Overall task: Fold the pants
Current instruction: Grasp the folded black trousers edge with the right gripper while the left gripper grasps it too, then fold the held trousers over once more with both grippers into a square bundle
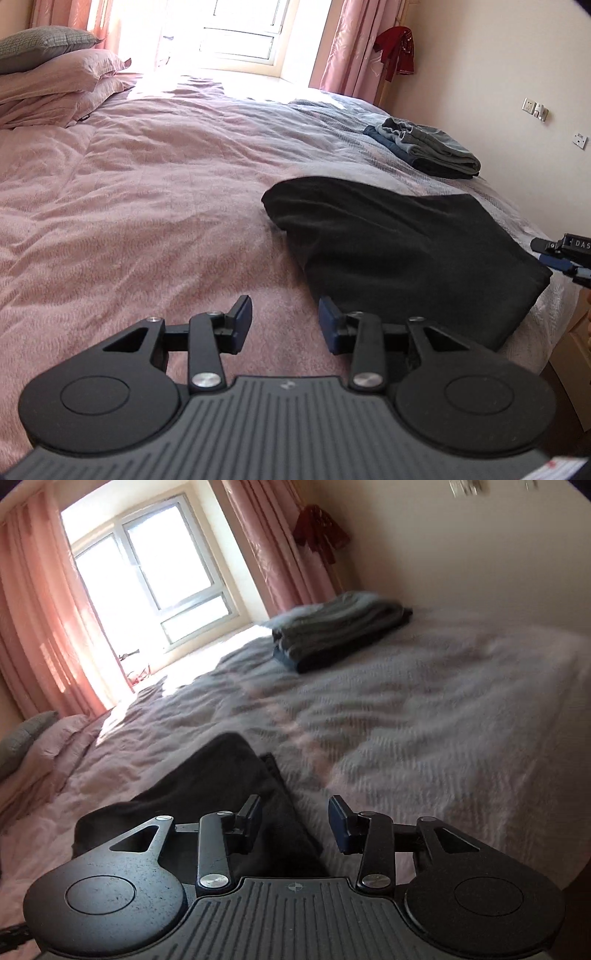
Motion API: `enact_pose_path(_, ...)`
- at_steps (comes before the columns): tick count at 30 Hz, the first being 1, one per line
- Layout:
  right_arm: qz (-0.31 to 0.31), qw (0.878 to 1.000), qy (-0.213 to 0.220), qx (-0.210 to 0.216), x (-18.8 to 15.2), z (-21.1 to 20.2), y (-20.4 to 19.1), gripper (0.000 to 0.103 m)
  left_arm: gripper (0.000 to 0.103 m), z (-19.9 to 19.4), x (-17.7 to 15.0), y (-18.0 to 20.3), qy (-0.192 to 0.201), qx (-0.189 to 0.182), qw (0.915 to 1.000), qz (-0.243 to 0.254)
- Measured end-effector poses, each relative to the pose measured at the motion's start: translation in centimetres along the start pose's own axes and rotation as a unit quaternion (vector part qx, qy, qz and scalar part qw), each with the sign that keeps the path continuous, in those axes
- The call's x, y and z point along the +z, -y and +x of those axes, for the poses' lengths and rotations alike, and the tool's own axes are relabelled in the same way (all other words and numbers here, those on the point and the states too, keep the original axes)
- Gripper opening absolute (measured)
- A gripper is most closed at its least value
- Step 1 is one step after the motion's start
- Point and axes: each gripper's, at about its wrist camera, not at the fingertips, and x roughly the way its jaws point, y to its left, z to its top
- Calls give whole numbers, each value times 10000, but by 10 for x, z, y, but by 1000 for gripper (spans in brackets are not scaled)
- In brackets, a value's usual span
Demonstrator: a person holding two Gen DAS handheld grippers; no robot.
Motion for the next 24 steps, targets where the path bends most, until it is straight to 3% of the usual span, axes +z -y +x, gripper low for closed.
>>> enact_pose_path(2,-482,9983,304,130,13,-3,-18,37,24,4,16,6,117,-107,9996,214)
enact_pose_path(6,-1583,9847,117,725,22,25,-68,30,21,29,50,30,399,-248,9969,627)
enact_pose_path(9,-2311,9692,-180,829,20,64,-103,28,21,65,68,47,341,-482,9954,749)
enact_pose_path(12,-3000,9508,-419,643,9,110,-119,28,19,114,71,59,166,-255,9934,1105)
enact_pose_path(14,-3533,9334,-544,322,-4,144,-114,28,10,145,66,58,79,17,9917,1280)
enact_pose_path(15,-3407,9380,-591,233,-8,156,-105,28,10,157,62,54,59,68,9924,1229)
enact_pose_path(17,-2708,9599,-694,211,-3,169,-79,27,6,171,60,45,59,116,9950,986)
enact_pose_path(19,-2244,9717,-712,201,2,172,-63,27,3,179,63,42,13,254,9945,1016)
enact_pose_path(20,-2031,9769,-663,1,6,172,-58,28,3,179,66,41,-29,265,9945,1017)
enact_pose_path(21,-1652,9835,-673,-292,15,170,-48,41,3,178,69,40,-65,235,9949,979)
enact_pose_path(24,-416,9956,-829,158,37,152,-15,44,4,161,77,35,24,250,9959,865)
